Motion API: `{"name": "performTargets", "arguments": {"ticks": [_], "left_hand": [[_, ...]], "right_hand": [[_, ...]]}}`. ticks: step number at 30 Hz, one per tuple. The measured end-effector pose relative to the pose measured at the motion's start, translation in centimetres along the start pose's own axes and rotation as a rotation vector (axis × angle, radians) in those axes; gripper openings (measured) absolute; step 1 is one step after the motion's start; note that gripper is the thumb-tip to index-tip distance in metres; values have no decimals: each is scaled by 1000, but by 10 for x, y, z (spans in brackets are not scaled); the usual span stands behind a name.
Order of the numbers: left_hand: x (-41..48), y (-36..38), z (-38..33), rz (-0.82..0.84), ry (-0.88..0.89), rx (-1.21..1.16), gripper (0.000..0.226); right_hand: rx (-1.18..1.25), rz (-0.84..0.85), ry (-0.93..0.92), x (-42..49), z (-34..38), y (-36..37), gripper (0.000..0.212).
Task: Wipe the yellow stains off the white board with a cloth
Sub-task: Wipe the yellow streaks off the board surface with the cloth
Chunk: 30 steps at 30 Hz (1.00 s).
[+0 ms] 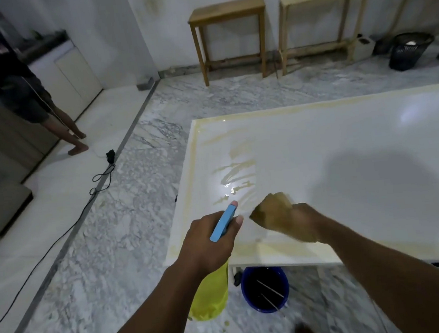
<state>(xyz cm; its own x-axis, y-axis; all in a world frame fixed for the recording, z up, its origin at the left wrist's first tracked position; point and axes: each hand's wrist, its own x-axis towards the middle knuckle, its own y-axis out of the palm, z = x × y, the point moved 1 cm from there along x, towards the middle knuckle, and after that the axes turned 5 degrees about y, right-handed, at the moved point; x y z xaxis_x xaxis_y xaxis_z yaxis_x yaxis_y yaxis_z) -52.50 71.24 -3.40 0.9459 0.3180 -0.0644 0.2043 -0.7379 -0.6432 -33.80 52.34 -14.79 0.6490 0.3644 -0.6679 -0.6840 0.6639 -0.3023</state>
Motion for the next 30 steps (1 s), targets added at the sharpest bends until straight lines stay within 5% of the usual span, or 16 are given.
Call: {"name": "performTargets", "arguments": {"ticks": [3,6,10,13,19,21,25,30], "left_hand": [[14,-3,-4,-21,16,-19,49],[37,-3,-6,-21,24,-36,48],[86,1,-9,7,8,-33,34],[144,5,-8,-16,-11,-14,37],[250,6,7,-138,-54,-42,49],[276,9,18,-190,-73,-50,52],[289,16,36,-235,-116,-72,51],[291,15,62,-194,-149,-65,52]], "right_hand": [[489,327,127,-4,9,-29,32],[481,409,174,18,16,-40,41],[307,308,176,81,64,-72,58],[151,214,112,139,137,-102,43],[-366,-10,-208,248,275,-134,54],[-515,-117,-315,304,298,-133,41],[-697,-177,-377,392,277,-104,60],[-955,-311,-483,409,211,-58,55]]}}
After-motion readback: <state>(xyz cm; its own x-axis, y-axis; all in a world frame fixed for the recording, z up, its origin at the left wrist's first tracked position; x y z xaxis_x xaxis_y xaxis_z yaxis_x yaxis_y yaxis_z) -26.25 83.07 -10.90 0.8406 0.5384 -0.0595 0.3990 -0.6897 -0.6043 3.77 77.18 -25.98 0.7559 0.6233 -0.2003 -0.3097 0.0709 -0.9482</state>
